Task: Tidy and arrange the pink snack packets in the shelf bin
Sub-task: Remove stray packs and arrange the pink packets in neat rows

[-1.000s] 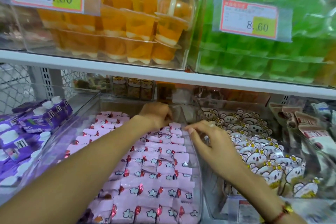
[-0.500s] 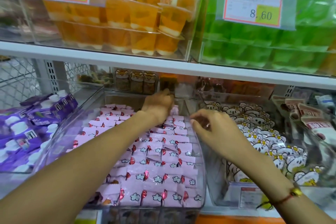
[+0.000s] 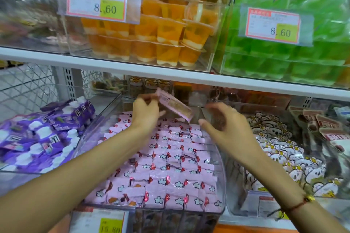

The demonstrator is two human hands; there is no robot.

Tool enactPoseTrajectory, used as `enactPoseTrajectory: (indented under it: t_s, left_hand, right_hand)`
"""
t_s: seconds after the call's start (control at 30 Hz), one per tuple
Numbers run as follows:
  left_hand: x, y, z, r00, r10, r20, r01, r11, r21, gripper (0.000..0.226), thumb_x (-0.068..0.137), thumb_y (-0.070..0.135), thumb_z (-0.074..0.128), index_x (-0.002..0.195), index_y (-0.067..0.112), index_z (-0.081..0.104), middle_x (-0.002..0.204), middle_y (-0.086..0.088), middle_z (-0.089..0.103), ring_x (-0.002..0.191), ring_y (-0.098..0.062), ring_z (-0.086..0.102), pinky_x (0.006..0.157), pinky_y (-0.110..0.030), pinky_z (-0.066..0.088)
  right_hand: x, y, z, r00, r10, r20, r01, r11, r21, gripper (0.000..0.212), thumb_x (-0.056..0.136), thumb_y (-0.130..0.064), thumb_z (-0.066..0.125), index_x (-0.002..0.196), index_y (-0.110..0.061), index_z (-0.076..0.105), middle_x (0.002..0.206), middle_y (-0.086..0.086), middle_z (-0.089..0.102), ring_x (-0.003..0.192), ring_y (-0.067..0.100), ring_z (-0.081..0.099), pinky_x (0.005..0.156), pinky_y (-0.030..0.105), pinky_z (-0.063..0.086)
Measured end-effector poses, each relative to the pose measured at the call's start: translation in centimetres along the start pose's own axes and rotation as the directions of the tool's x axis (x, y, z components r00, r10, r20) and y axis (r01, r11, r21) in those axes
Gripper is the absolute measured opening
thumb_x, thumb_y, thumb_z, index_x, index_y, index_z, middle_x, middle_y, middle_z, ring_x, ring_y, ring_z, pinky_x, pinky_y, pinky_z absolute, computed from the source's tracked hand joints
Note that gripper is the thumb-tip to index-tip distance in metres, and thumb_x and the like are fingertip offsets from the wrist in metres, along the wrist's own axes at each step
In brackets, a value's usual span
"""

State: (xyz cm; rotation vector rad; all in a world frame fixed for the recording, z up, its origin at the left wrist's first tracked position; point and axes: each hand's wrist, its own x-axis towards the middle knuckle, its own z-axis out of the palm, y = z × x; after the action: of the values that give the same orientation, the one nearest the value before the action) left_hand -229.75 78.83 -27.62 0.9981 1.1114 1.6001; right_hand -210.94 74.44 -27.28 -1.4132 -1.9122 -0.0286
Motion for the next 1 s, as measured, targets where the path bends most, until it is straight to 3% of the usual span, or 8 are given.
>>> enactPoseTrajectory:
  t_s: [0.1, 0.23, 0.3, 0.4, 0.53, 0.73, 0.9, 1.0]
  left_hand:
    - [-2.3, 0.5, -0.6, 0.983, -0.159, 0.092, 0.171, 0.974, -0.150, 0.022, 0.098, 0.021, 0.050, 0.105, 0.005, 0.063, 0.085, -0.005, 0.073, 0.066, -0.006, 0.071, 0.063, -0.018, 0.058]
    - [-3.9, 0.6, -0.9, 0.950, -0.233, 0.207, 0.274, 0.941, -0.198, 0.023, 0.098, 0.019, 0.050, 0.111, 0.006, 0.063, 0.087, -0.006, 0.074, 0.069, -0.009, 0.072, 0.055, -0.020, 0.056]
    - [-3.9, 0.5, -1.2, 0.957, -0.178, 0.227, 0.204, 0.974, -0.094, 0.024, 0.098, 0.030, 0.049, 0.115, 0.016, 0.058, 0.102, -0.004, 0.069, 0.075, -0.007, 0.072, 0.056, -0.021, 0.056]
    - [-3.6, 0.6, -1.9, 0.917, 0.003, 0.398, -0.081, 0.981, 0.178, 0.043, 0.085, 0.059, 0.051, 0.119, 0.034, 0.046, 0.116, 0.013, 0.058, 0.091, 0.005, 0.066, 0.074, -0.022, 0.055]
    - [-3.3, 0.2, -2.5, 0.792, 0.092, 0.604, -0.359, 0.870, 0.338, 0.052, 0.077, 0.050, 0.063, 0.126, 0.041, 0.047, 0.126, 0.022, 0.056, 0.114, 0.004, 0.055, 0.096, -0.024, 0.046]
    - [-3.3, -0.3, -2.0, 0.867, 0.070, 0.493, -0.212, 0.948, 0.238, 0.023, 0.086, 0.031, 0.063, 0.107, 0.022, 0.058, 0.110, 0.001, 0.066, 0.084, -0.001, 0.068, 0.075, -0.023, 0.058]
    - [-3.2, -1.1, -0.6, 0.858, 0.039, 0.512, -0.236, 0.916, 0.324, 0.042, 0.077, 0.047, 0.064, 0.112, 0.026, 0.052, 0.110, 0.014, 0.061, 0.087, 0.002, 0.065, 0.074, -0.013, 0.054]
    - [-1.2, -2.0, 0.6, 0.858, 0.043, 0.512, -0.360, 0.760, 0.540, 0.046, 0.089, 0.033, 0.063, 0.129, 0.023, 0.042, 0.116, 0.014, 0.054, 0.092, 0.001, 0.059, 0.077, -0.016, 0.050]
  right_hand:
    - [-0.8, -1.7, 0.6, 0.982, -0.170, 0.077, 0.164, 0.983, 0.078, 0.065, 0.079, -0.040, 0.072, 0.135, -0.030, 0.040, 0.125, -0.009, 0.050, 0.113, 0.007, 0.046, 0.089, 0.025, 0.042]
    - [-1.0, -2.6, 0.4, 0.958, -0.286, -0.020, 0.285, 0.947, 0.150, 0.049, 0.079, -0.015, 0.075, 0.123, -0.025, 0.057, 0.116, -0.010, 0.062, 0.103, 0.003, 0.057, 0.084, 0.021, 0.047]
    - [-1.0, -2.6, 0.1, 0.990, -0.139, -0.033, 0.142, 0.930, 0.339, 0.039, 0.078, -0.013, 0.075, 0.114, -0.021, 0.064, 0.103, -0.011, 0.069, 0.087, 0.001, 0.063, 0.072, 0.014, 0.049]
    - [-0.7, -2.3, -0.6, 0.973, 0.153, 0.172, -0.230, 0.658, 0.717, 0.027, 0.078, -0.014, 0.074, 0.104, -0.011, 0.069, 0.084, 0.001, 0.074, 0.069, 0.013, 0.069, 0.057, 0.015, 0.050]
    - [-0.7, -1.4, -0.7, 0.921, 0.203, 0.333, -0.390, 0.493, 0.778, 0.031, 0.065, -0.028, 0.077, 0.090, -0.010, 0.074, 0.079, 0.006, 0.074, 0.070, 0.017, 0.070, 0.059, 0.016, 0.053]
    - [-1.2, -0.9, -0.9, 0.939, 0.077, 0.336, -0.325, 0.523, 0.788, 0.058, 0.061, -0.025, 0.080, 0.115, -0.016, 0.060, 0.104, 0.001, 0.072, 0.095, 0.017, 0.070, 0.079, 0.023, 0.055]
    - [-0.7, -0.5, -0.7, 0.944, 0.272, 0.187, -0.314, 0.567, 0.762, 0.029, 0.082, -0.012, 0.069, 0.108, -0.004, 0.062, 0.094, 0.010, 0.073, 0.077, 0.014, 0.070, 0.069, 0.019, 0.056]
    - [0.7, 1.1, -0.1, 0.886, 0.463, 0.036, -0.354, 0.622, 0.699, 0.031, 0.083, -0.013, 0.070, 0.109, 0.001, 0.060, 0.102, 0.014, 0.069, 0.092, 0.024, 0.067, 0.087, 0.036, 0.055]
